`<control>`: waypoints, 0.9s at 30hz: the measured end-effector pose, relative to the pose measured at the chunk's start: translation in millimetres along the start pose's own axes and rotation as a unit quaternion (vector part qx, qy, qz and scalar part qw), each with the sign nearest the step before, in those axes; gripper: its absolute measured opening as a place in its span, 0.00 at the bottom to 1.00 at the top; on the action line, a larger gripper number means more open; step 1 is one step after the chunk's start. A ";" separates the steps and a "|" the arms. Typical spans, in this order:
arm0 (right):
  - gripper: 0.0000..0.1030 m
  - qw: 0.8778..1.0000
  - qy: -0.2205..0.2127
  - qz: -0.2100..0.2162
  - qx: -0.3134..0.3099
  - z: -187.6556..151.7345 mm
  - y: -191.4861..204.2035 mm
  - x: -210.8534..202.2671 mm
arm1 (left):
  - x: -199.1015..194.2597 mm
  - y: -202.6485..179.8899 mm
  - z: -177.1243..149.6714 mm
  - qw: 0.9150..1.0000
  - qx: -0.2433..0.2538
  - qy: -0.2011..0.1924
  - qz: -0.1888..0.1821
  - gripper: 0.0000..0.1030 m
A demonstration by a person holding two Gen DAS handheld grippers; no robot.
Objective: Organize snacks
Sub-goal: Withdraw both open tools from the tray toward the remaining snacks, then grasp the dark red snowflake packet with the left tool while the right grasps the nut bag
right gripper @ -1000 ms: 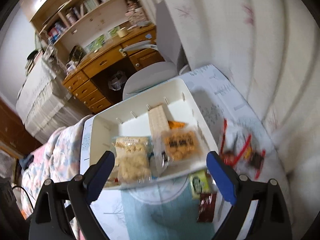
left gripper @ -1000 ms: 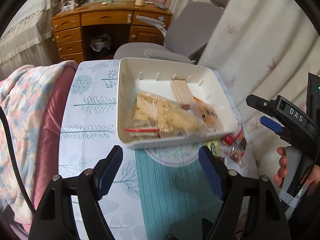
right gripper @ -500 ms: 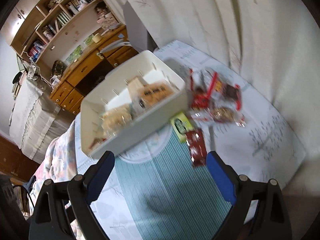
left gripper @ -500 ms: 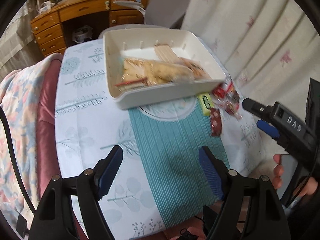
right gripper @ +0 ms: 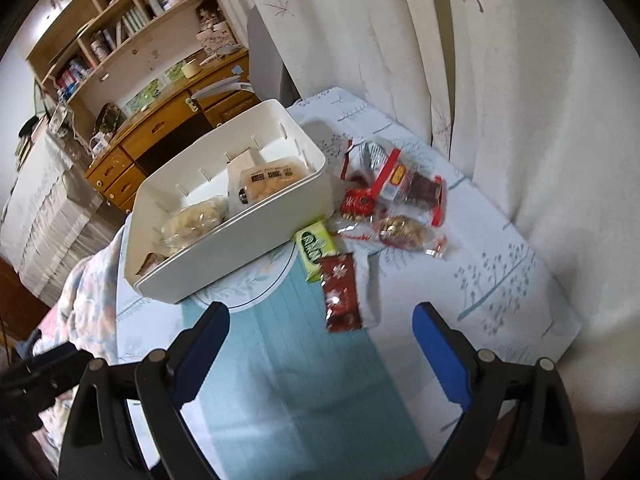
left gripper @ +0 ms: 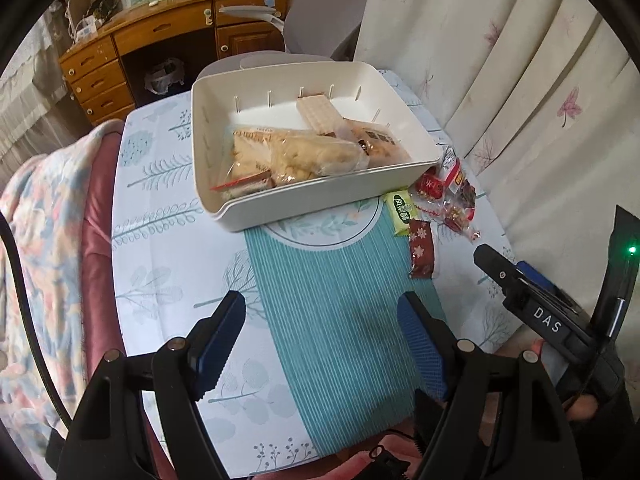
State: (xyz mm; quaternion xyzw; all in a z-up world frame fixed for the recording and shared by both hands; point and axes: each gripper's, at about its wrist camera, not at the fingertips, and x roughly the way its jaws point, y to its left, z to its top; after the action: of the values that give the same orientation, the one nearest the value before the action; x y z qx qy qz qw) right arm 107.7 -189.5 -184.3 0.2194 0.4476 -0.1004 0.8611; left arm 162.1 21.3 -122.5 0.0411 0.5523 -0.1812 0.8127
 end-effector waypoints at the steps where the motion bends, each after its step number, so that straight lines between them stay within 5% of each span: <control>1: 0.90 1.000 -0.002 0.002 -0.008 2.2 -2.0 0.8 | 4.2 -7.7 2.4 1.000 0.005 0.007 0.011 0.75; 8: 0.86 0.996 0.021 0.028 -0.079 14.1 -26.8 17.1 | 27.4 -50.1 13.4 0.999 0.006 0.036 0.040 0.75; 15: 0.81 0.988 0.041 0.045 -0.143 33.4 -53.1 33.8 | 57.1 -80.3 16.6 0.998 -0.033 0.054 0.025 0.75; 27: 0.66 0.957 0.060 0.061 -0.277 51.6 -74.8 76.0 | 113.2 -131.8 19.9 0.996 -0.051 0.070 0.030 0.75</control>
State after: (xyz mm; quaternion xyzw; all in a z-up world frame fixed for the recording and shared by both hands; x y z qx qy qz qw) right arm 161.5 -277.9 -241.8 0.0051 0.4943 0.0932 0.8643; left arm 171.6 -134.9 -200.5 0.0288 0.6150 -0.1255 0.7780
